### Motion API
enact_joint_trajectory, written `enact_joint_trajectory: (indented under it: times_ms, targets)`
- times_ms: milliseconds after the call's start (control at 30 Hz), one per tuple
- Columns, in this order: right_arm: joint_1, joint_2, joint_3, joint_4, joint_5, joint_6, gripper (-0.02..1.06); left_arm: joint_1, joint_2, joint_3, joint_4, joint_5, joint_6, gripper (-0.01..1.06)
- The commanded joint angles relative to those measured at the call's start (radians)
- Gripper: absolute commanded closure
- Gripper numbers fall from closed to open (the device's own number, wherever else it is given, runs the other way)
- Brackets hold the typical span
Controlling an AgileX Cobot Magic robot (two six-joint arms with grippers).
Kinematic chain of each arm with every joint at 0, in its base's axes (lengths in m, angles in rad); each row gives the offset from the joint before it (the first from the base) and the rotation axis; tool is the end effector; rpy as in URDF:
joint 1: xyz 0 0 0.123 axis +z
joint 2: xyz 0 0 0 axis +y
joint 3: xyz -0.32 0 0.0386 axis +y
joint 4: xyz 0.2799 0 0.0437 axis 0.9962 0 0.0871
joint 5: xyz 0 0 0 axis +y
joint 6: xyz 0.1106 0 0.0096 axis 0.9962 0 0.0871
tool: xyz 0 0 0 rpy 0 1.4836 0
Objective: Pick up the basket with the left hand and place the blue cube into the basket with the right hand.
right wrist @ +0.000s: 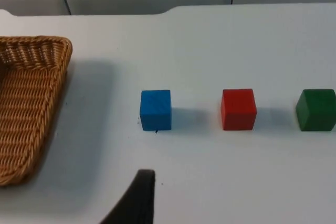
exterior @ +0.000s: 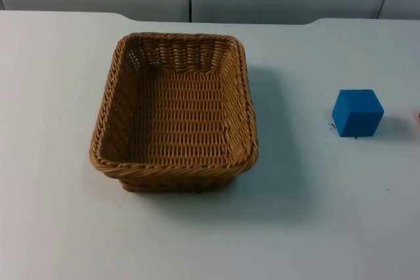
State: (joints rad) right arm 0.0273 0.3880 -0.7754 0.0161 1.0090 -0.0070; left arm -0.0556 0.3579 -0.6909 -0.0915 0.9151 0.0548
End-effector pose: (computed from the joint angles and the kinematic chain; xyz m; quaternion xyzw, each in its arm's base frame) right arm 0.0565 0.0031 0.3694 -0.0145 0.8686 0.0131 0.4952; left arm 0.0610 -0.0115 0.3516 0.0420 0.8569 -0.0456 0.5118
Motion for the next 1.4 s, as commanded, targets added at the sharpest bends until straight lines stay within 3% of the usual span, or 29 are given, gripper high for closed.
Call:
enact_joint_trajectory:
  times_ms: [0, 233, 533, 1000, 1367]
  targets:
    - [-0.007, 0.043, -0.047, -0.016, -0.015, -0.003, 0.0, 0.005, 0.049, -0.009, -0.047, -0.044, 0.039, 0.0]
    - [-0.007, 0.108, -0.08, -0.016, -0.051, -0.01, 0.0, 0.005, 0.204, -0.013, -0.196, -0.144, 0.157, 0.0]
    - [-0.007, 0.172, -0.08, -0.016, -0.056, -0.019, 0.0, 0.005, 0.578, -0.136, -0.371, -0.273, 0.355, 0.0]
    - [-0.007, 0.178, -0.08, -0.016, -0.093, -0.019, 0.0, 0.003, 1.063, -0.319, -0.662, -0.285, 0.638, 0.0]
    - [-0.007, 0.178, -0.078, -0.016, -0.093, -0.019, 0.0, 0.001, 1.353, -0.429, -0.701, -0.279, 0.649, 0.0]
